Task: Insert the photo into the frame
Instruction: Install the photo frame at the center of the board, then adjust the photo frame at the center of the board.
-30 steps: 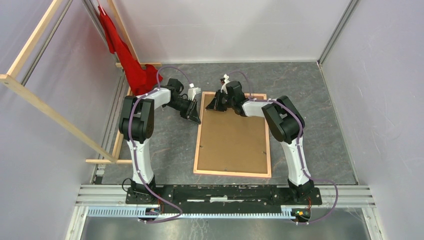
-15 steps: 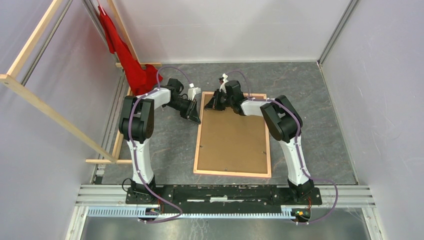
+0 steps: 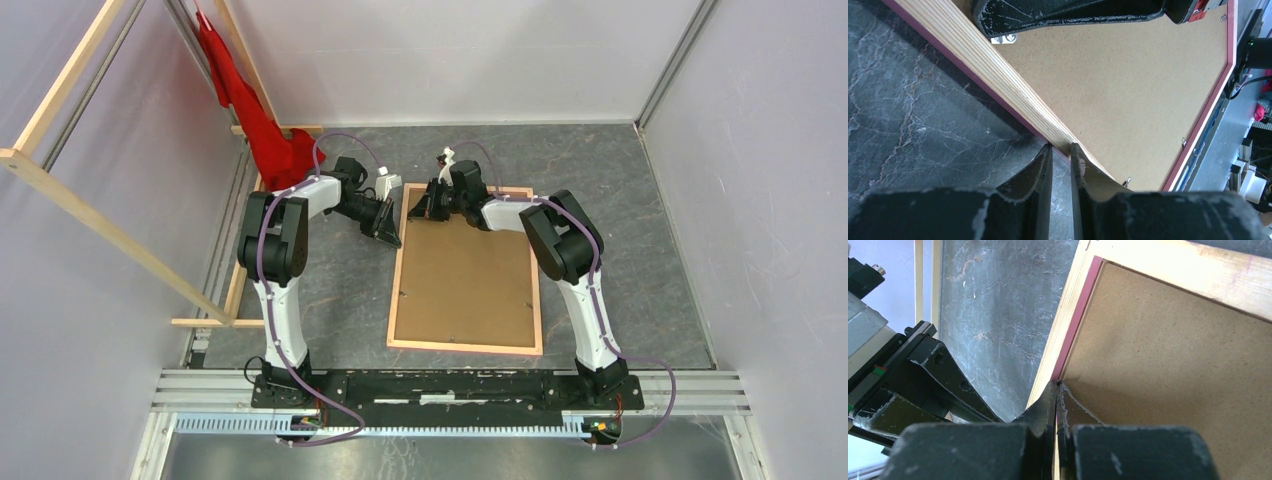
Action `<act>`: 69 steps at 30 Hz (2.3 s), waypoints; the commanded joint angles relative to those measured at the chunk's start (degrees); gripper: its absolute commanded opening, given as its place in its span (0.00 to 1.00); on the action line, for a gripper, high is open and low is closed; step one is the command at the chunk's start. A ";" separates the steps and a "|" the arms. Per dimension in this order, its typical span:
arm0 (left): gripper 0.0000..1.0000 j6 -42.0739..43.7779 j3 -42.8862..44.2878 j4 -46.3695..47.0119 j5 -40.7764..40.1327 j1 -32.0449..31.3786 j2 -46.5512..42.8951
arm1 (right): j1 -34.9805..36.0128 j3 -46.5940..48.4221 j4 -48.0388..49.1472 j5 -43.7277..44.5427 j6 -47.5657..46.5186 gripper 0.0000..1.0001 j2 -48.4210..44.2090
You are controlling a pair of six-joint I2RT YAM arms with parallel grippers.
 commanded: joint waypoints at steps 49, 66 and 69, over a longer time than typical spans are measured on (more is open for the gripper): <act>0.41 10.93 -20.87 0.97 -19.95 -23.13 -15.97 | -13.58 -5.74 -14.86 7.53 -11.43 0.90 -12.68; 0.97 22.29 -12.91 -17.19 -16.55 -23.85 -21.71 | -16.88 -2.53 -19.50 15.74 -14.50 0.98 -20.61; 0.96 22.99 -7.00 -18.21 -18.11 -18.01 -22.09 | -17.00 -10.33 -18.31 17.24 -14.07 0.98 -26.69</act>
